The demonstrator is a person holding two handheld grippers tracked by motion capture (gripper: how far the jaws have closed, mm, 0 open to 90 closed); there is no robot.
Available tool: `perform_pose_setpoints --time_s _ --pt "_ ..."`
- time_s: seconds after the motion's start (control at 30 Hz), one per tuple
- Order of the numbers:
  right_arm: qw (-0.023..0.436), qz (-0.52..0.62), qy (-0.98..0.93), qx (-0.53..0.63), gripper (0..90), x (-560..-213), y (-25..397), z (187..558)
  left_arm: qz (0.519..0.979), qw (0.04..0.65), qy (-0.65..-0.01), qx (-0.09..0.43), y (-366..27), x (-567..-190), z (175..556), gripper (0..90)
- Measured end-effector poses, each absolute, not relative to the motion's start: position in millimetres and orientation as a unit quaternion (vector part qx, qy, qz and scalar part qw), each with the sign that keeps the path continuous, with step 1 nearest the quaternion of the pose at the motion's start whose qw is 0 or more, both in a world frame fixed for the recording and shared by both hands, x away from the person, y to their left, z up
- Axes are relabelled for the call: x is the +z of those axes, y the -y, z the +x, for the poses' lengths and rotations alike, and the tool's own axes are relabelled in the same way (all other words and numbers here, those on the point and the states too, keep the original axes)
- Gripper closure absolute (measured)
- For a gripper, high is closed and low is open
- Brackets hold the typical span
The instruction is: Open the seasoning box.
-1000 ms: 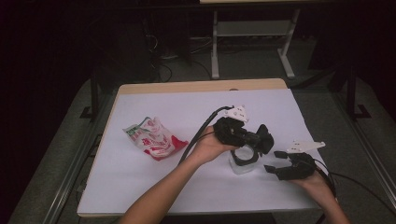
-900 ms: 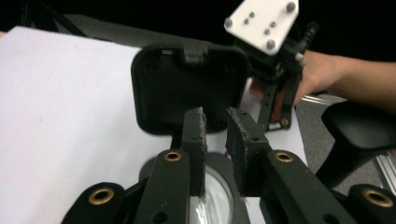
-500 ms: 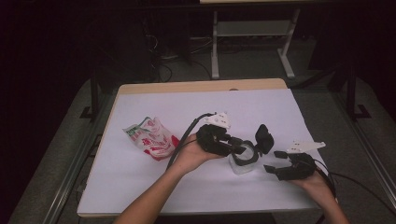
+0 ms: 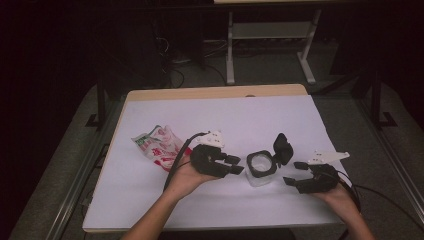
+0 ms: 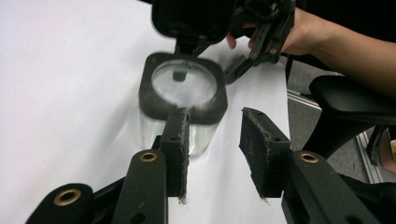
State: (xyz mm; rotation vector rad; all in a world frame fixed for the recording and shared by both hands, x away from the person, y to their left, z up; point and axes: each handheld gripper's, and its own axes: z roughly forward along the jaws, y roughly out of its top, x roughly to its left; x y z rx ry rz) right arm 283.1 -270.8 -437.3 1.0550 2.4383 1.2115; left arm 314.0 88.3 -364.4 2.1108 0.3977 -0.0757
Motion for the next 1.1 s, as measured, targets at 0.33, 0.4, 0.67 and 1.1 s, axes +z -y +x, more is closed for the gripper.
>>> perform_pose_setpoints --time_s 0.33,0.4,0.67,1.1 --pt "0.112 0.356 -0.831 0.413 26.9 -437 270 283 0.863 0.470 -0.185 -0.016 -122 -372 304 60.2" --pt "0.111 0.356 -0.830 0.414 26.9 -437 270 283 0.862 0.469 -0.191 -0.013 -128 -373 301 59.8" --pt "0.111 0.358 -0.829 0.415 27.0 -437 270 284 0.862 0.461 -0.210 -0.009 -155 -384 293 57.8" --pt "0.113 0.354 -0.832 0.413 27.0 -438 268 284 0.855 0.460 -0.239 -0.002 -203 -401 279 56.6"
